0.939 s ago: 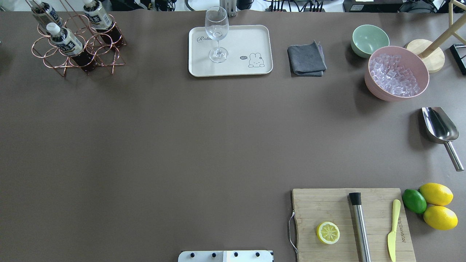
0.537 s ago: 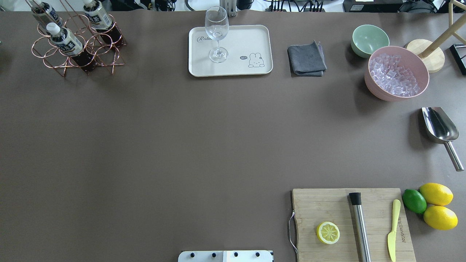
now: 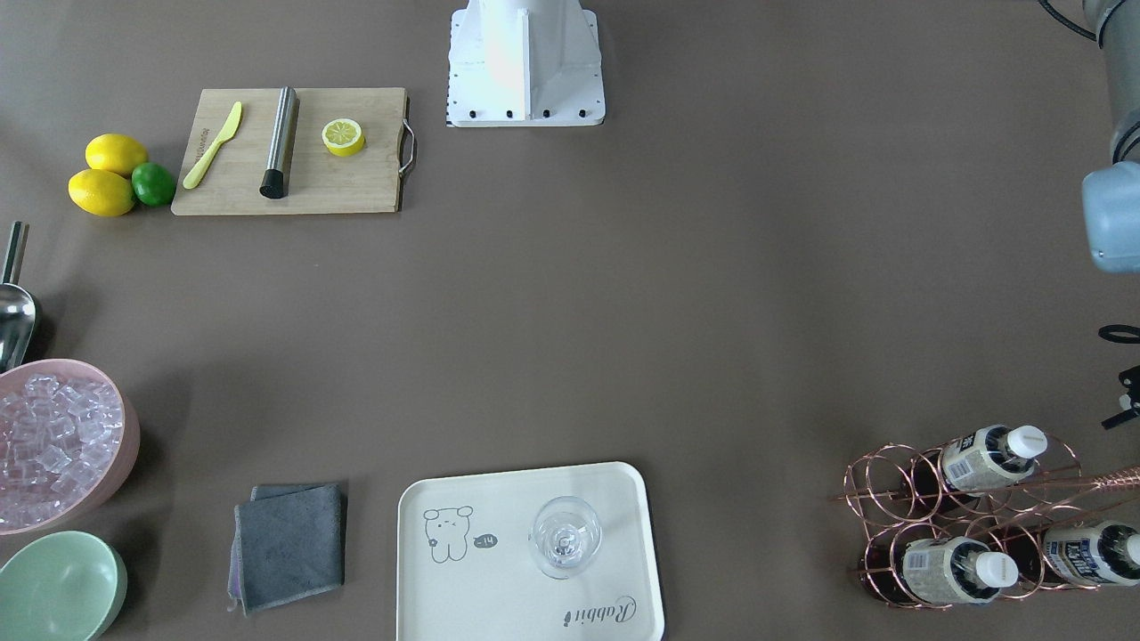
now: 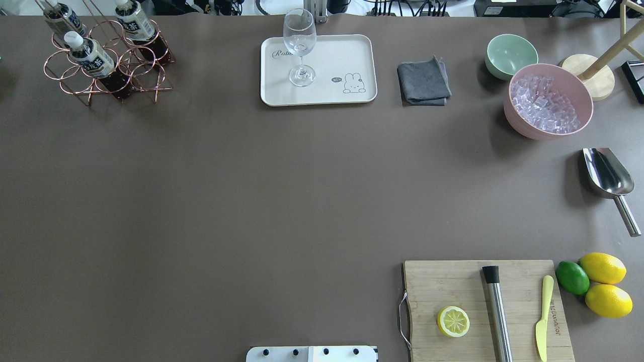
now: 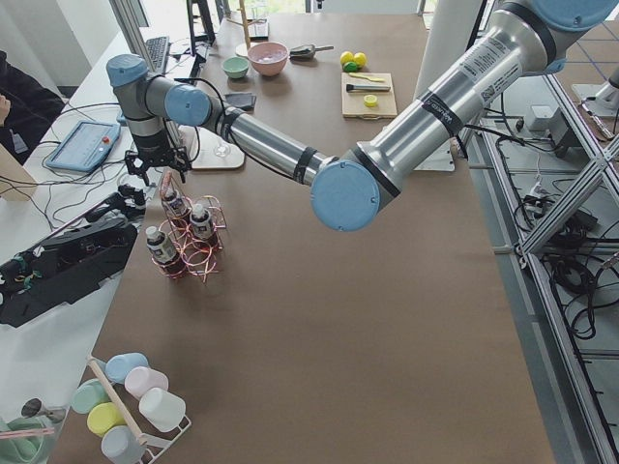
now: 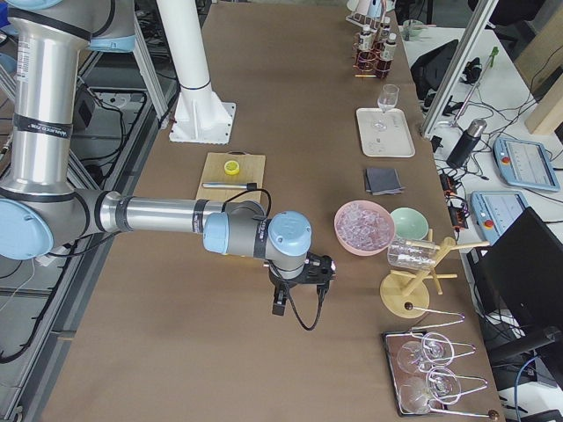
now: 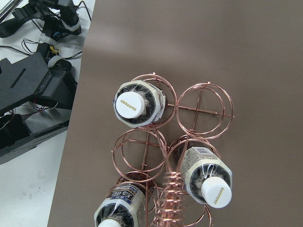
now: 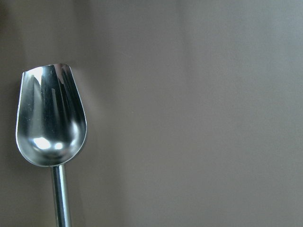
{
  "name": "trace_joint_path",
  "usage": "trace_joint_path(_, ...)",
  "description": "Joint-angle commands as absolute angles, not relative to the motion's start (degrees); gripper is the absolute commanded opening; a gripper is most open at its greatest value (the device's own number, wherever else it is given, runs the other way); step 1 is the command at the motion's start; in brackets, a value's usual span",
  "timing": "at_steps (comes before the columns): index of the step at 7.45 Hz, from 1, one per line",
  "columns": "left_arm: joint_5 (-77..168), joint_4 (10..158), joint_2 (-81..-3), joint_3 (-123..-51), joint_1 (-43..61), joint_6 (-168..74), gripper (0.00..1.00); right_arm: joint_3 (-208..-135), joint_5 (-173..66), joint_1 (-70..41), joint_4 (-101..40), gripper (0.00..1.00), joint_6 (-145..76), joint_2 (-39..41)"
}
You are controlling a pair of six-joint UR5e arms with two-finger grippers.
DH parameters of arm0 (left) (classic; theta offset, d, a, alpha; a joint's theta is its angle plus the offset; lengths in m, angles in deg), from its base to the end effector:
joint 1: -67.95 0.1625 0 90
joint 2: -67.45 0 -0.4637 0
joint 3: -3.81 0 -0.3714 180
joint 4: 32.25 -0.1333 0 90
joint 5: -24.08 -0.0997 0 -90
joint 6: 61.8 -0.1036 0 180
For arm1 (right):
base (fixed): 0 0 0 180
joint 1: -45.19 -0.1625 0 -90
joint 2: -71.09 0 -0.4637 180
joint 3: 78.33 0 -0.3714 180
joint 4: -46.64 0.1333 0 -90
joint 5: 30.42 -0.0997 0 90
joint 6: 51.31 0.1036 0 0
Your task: Take tea from basket to plate
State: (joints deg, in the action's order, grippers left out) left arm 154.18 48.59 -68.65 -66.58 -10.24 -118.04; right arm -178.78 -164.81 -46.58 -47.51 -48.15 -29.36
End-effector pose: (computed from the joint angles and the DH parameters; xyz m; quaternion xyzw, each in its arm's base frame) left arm 0.0956 -0.7823 0.3643 0.2592 0.2603 0.5625 0.7408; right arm 0.0726 -0.3793 0.6996 -0.0381 -0.3771 0.0535 0.9239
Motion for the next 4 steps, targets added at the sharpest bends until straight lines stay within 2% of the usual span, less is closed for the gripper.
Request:
trace_joint_path(1,154.16,49.31,-68.08,-66.32,-9.74,-120.05,0.57,-178.79,-164.81,-46.57,-47.49,1.00,-48.23,-29.36)
trace_joint_path(2,154.16,49.40,-67.73,-66.41,-9.83,-120.94,0.38,-178.79,-164.81,-46.57,-47.49,1.00,-48.23,-29.36)
trace_joint_path(3,154.25,49.40,-67.64,-66.50,-9.92,-120.95,0.07,-178.87,-164.90,-46.57,-47.58,1.00,-48.15,-29.36)
trace_joint_path(4,154.42,49.14,-67.72,-66.85,-10.27,-120.95,0.00,-178.79,-165.07,-46.57,-47.49,1.00,-48.15,-29.36)
